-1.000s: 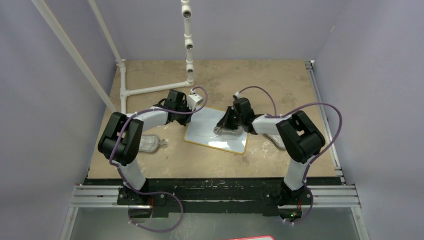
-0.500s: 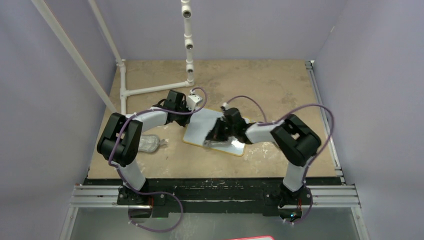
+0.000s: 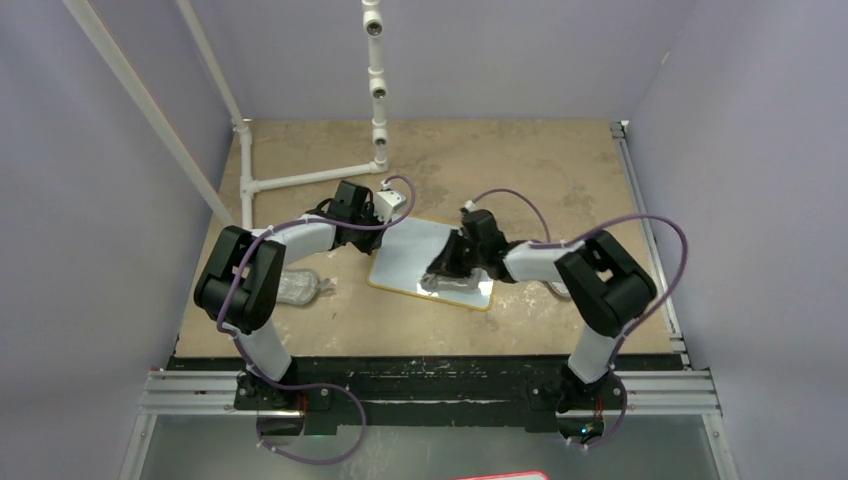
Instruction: Erase the whiteboard
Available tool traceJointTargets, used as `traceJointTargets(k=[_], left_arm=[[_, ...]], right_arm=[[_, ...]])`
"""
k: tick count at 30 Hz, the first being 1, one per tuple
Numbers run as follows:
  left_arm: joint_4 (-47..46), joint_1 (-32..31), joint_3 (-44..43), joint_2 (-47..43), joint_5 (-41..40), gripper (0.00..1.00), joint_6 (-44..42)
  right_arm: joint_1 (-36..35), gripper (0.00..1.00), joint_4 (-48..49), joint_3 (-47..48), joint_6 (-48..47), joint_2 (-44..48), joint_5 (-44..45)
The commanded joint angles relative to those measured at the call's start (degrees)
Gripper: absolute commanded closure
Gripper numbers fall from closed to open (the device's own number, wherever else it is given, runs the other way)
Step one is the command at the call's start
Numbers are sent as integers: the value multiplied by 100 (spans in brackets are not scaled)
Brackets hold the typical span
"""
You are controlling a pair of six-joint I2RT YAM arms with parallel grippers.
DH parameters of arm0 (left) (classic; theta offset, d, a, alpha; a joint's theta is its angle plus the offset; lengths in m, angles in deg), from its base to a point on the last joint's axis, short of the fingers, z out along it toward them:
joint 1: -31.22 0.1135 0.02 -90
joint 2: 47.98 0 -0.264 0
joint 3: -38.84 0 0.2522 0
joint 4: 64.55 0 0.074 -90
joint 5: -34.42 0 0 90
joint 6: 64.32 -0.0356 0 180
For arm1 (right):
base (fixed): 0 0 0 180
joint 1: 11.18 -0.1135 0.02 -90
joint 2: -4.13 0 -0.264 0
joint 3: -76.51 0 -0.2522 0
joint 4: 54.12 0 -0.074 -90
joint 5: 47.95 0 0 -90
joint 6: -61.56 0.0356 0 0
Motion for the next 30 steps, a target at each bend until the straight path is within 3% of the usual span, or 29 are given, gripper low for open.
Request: traceJointTargets(k=[1,5,11,16,23,30], left_arm=[[845,0,233,239,-214,100,57],[840,0,216,264,-261,100,47],[826,0,225,237,-302,100,2],[822,0,249,220,-329,100,-33],[813,5,263,240,-267,100,3],[865,0,226,233,-267,100,0]], right_arm=[[-698,100,-738,1137,-79,-1208,391],[-583,100,-1167,1262,-154,-971,492],[699,100,-1703,-233,-800,484,742],[895,100,-2140,-838,-1154,1114,936],[483,100,-1624,-1016,-857,975,474],[-385,100,-1040,685,-597,-578,308]])
